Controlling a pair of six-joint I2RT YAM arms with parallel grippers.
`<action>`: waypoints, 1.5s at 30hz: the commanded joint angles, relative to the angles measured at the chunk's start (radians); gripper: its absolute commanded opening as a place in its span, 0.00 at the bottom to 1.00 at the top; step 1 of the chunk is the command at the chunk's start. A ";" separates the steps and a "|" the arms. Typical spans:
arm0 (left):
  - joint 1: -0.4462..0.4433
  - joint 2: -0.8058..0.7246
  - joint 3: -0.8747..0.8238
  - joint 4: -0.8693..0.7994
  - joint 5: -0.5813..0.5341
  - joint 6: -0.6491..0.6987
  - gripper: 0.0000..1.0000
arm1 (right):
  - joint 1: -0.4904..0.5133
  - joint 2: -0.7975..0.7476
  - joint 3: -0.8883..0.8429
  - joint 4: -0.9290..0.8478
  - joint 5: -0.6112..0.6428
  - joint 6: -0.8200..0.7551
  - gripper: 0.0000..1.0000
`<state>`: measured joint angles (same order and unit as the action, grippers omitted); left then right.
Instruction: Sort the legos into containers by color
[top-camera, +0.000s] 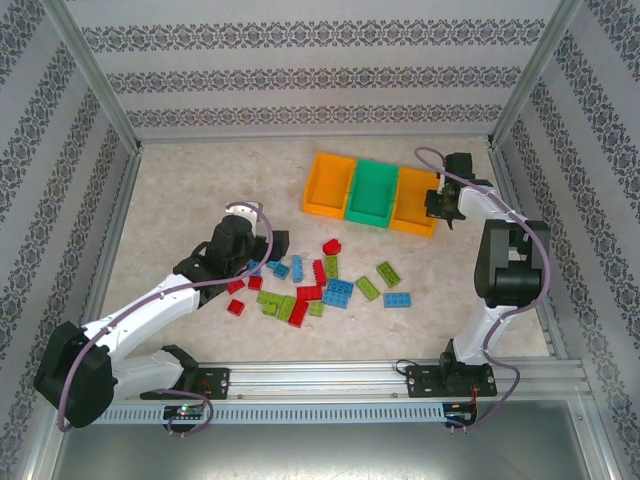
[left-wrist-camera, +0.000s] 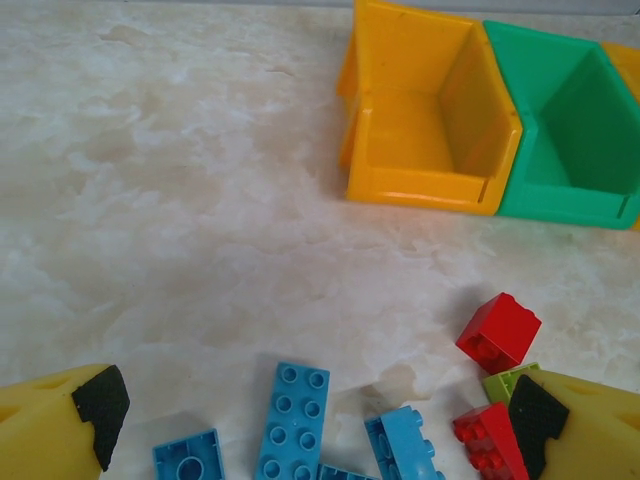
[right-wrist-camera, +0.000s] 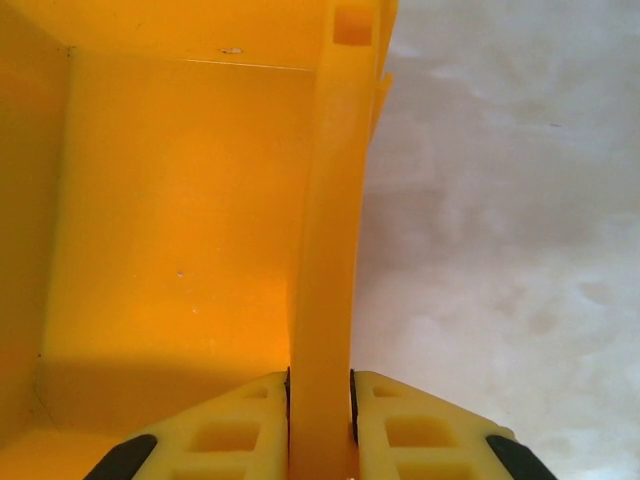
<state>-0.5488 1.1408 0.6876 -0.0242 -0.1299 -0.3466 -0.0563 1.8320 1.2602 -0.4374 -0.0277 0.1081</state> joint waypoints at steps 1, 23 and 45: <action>-0.008 -0.032 -0.016 -0.046 -0.021 -0.018 0.99 | 0.045 -0.027 -0.015 0.013 -0.037 -0.064 0.17; -0.008 -0.154 -0.083 -0.104 -0.037 -0.029 0.99 | 0.119 -0.221 -0.117 0.054 -0.050 -0.077 0.83; -0.008 -0.090 -0.086 -0.039 0.014 -0.014 0.99 | 0.420 -0.265 -0.306 -0.230 -0.023 -0.029 0.79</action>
<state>-0.5488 1.0458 0.5995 -0.0910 -0.1307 -0.3676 0.3508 1.5333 0.9287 -0.6140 -0.1085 0.0677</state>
